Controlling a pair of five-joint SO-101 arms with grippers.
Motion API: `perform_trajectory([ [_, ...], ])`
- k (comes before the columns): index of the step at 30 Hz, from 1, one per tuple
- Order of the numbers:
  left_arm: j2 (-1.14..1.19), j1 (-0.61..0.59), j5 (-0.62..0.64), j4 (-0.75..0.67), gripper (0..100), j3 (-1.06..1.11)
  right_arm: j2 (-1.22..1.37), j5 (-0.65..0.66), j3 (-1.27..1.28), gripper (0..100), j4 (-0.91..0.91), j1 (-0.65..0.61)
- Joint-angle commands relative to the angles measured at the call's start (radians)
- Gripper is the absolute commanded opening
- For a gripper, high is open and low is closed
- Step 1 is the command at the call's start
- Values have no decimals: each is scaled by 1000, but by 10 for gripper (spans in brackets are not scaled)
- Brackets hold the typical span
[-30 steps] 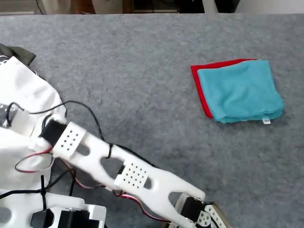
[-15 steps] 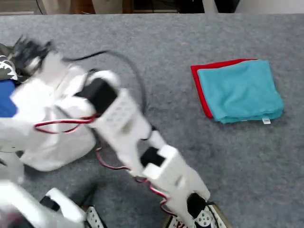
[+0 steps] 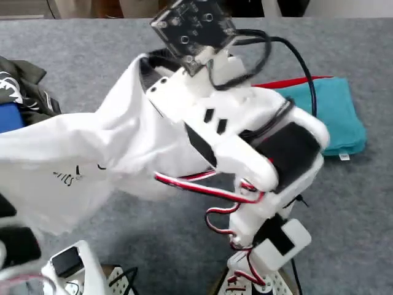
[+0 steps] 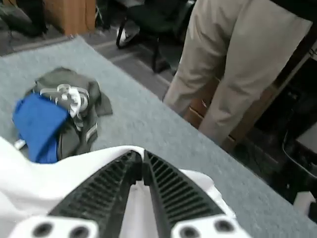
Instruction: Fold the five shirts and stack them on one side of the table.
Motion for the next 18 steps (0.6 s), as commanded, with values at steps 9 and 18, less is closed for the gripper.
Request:
perform_trajectory([
  [9, 94, 69, -103, -322, 19, 786, 170, 40, 628, 2, -422, 22],
  [18, 303, 15, -284, -534, 19, 1033, 449, -32, 665, 270, -624, 42],
])
